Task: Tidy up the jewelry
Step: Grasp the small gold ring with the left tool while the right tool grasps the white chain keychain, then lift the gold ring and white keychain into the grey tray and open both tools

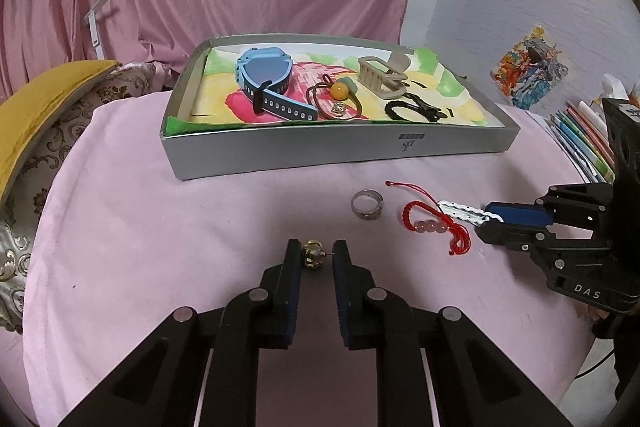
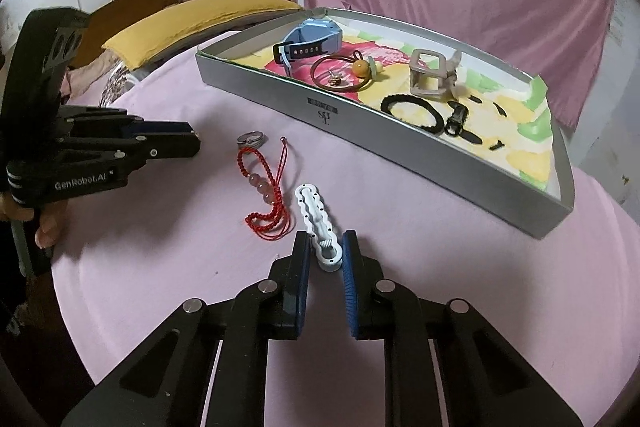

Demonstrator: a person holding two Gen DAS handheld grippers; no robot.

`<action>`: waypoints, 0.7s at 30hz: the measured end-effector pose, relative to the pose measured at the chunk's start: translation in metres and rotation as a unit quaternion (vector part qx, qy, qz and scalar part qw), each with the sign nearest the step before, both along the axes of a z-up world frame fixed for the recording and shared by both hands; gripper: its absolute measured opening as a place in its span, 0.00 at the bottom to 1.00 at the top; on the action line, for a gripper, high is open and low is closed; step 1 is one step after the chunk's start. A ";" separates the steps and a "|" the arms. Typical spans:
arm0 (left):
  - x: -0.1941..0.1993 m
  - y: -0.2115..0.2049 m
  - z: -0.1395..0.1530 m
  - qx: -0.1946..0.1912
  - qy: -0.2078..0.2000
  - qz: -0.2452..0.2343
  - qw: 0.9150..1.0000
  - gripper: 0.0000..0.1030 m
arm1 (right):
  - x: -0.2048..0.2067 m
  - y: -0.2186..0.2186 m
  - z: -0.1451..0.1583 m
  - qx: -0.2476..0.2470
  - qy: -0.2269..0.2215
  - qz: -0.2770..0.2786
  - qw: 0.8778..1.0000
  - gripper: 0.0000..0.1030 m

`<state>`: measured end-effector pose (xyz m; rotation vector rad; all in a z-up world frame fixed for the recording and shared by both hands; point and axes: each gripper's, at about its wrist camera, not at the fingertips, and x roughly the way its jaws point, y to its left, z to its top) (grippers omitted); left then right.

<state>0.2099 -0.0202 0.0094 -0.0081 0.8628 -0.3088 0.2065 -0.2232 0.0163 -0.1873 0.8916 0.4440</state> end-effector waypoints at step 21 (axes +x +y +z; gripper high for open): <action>-0.027 -0.016 0.070 -0.063 -0.187 0.032 0.980 0.14 | -0.033 -0.014 0.061 0.118 -0.196 -0.120 0.966 0.14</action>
